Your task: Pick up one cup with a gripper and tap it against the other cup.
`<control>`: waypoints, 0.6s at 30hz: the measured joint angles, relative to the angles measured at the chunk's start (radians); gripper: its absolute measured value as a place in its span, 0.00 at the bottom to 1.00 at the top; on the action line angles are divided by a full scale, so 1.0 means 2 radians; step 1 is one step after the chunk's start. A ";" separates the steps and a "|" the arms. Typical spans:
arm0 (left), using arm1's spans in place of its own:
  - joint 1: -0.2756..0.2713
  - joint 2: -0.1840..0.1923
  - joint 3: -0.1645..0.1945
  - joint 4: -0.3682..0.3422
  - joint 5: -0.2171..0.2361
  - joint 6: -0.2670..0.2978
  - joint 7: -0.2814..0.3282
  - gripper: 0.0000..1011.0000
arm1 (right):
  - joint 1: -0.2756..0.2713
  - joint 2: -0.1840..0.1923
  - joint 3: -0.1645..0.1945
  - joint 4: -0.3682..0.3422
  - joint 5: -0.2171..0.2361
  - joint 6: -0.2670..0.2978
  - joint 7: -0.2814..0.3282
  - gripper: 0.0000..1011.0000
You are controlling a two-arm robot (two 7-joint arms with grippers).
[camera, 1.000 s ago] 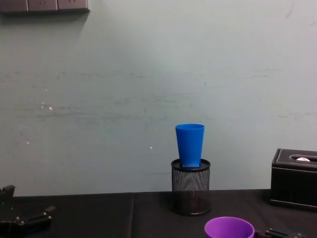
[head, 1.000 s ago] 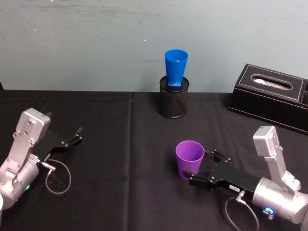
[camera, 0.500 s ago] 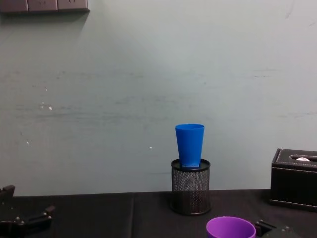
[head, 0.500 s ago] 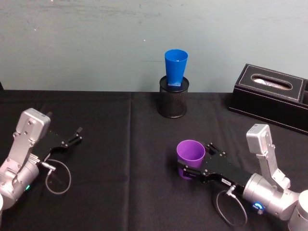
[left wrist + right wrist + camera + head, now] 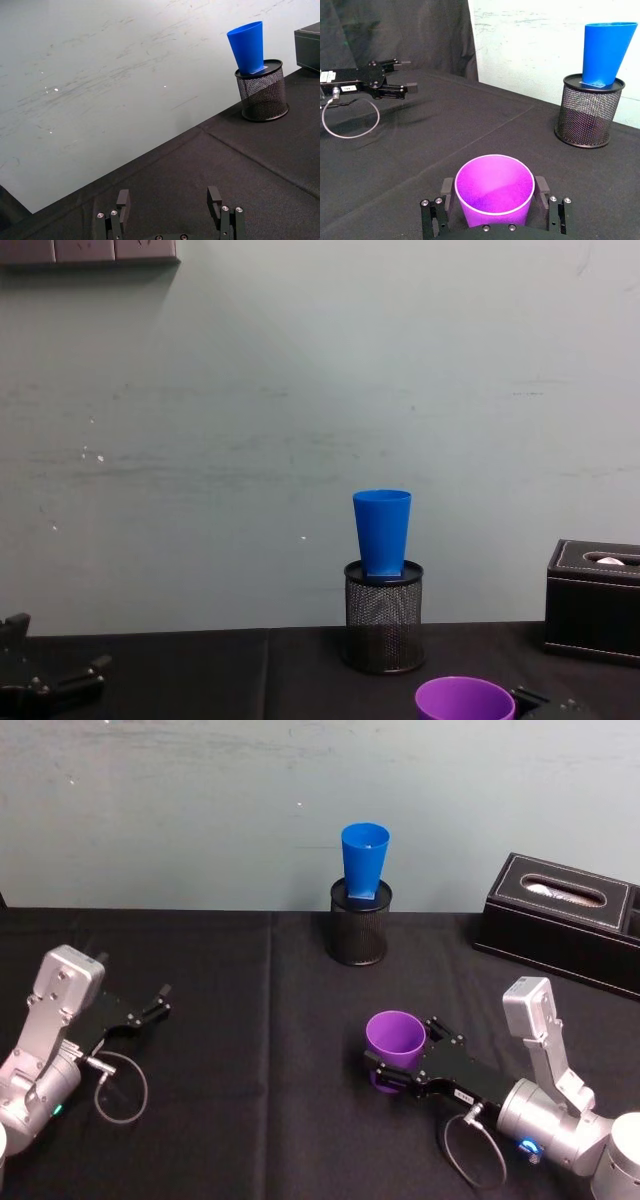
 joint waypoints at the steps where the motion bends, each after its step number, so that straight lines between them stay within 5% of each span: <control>1: 0.000 0.000 0.000 0.000 0.000 0.000 0.000 1.00 | 0.000 0.000 0.000 0.000 0.000 0.000 0.000 0.99; 11: 0.000 0.000 0.000 0.000 0.000 0.000 0.000 1.00 | -0.001 0.001 0.000 -0.001 0.002 0.000 0.001 0.79; 18: 0.000 0.000 0.000 0.000 0.000 0.000 0.000 1.00 | -0.001 0.001 0.000 -0.001 0.002 0.000 0.001 0.75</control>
